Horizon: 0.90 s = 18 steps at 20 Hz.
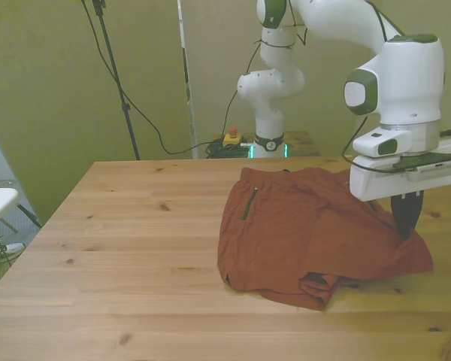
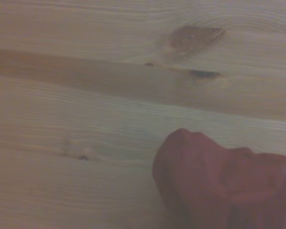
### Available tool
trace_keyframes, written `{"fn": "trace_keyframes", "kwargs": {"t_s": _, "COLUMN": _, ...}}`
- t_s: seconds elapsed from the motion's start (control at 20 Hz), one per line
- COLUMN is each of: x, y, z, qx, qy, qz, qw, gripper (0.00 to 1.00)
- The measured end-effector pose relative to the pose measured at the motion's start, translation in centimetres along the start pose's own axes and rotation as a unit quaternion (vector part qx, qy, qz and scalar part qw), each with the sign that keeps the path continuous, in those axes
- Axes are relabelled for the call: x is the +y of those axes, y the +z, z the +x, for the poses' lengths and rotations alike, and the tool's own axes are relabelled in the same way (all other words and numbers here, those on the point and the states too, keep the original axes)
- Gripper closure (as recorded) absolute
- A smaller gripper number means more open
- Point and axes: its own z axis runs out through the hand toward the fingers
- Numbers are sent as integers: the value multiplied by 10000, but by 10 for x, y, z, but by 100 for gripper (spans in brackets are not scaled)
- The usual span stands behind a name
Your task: Unfold the shorts
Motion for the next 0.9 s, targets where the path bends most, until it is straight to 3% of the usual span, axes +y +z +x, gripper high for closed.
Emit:
{"fn": "trace_keyframes", "kwargs": {"t_s": 0.2, "x": -1, "y": 1, "z": -14, "qx": -198, "qy": -192, "qz": 125, "qw": 9995, "gripper": 0}}
{"fn": "trace_keyframes", "kwargs": {"t_s": 0.6, "x": 2, "y": -26, "z": -29, "qx": -296, "qy": -434, "qz": 358, "qw": 9980, "gripper": 0}}
{"fn": "trace_keyframes", "kwargs": {"t_s": 0.7, "x": 8, "y": -29, "z": -30, "qx": -359, "qy": -349, "qz": 193, "qw": 9986, "gripper": 0}}
{"fn": "trace_keyframes", "kwargs": {"t_s": 0.9, "x": 41, "y": -29, "z": -16, "qx": -391, "qy": 314, "qz": -593, "qw": 9970, "gripper": 0}}
